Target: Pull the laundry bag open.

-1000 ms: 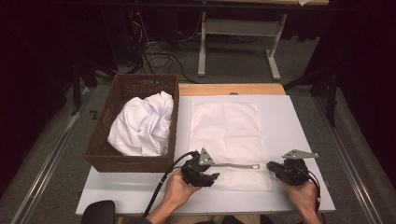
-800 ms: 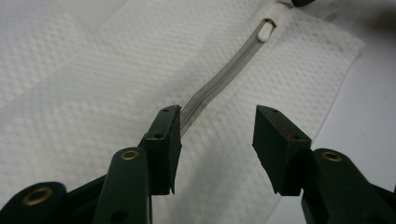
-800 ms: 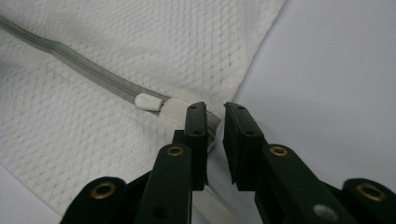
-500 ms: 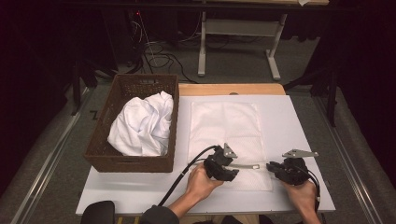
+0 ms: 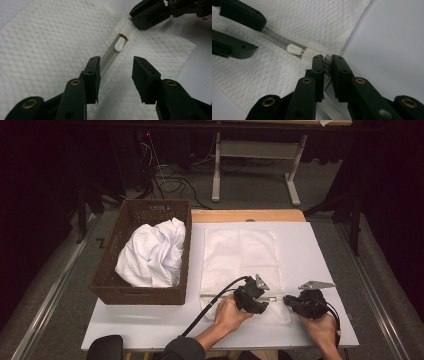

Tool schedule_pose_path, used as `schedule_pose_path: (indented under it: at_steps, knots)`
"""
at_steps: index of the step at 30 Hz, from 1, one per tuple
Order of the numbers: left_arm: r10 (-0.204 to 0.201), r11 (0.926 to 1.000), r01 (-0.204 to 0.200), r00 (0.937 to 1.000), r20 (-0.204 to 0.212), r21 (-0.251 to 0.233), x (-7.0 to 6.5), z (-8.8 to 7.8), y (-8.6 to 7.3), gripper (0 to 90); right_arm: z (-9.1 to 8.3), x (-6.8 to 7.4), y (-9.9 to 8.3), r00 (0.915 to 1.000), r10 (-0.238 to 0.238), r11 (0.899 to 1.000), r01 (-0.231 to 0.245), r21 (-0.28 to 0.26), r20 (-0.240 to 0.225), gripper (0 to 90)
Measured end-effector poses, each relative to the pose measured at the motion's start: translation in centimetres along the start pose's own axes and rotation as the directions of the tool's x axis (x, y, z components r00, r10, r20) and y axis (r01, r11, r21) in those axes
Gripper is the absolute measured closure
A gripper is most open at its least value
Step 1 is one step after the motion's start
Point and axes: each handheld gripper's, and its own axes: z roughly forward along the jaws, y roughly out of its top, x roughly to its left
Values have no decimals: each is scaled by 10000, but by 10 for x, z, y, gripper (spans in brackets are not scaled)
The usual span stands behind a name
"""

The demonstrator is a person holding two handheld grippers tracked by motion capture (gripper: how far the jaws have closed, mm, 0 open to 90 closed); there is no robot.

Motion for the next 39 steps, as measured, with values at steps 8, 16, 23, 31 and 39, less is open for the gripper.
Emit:
schedule_pose_path:
  at_steps: [8,16,23,31,39]
  knots:
    - [-289,9996,291,9990,340,-44,0,17,4,627,0,0,0,10000,71,10000,-71,5,-33,817]
    - [-312,9994,320,9979,572,-128,0,23,9,714,0,0,0,9999,97,10000,-97,25,-66,816]
    - [-28,9990,70,9954,954,-443,-7,23,11,762,0,-2,0,9997,181,9998,-181,16,-183,814]
    - [-178,9992,210,9955,929,-336,-3,26,12,788,0,-2,0,9994,264,9996,-263,42,-213,814]
    - [-149,9997,165,9971,747,-200,2,28,12,899,0,-2,0,9994,256,9997,-255,45,-211,815]
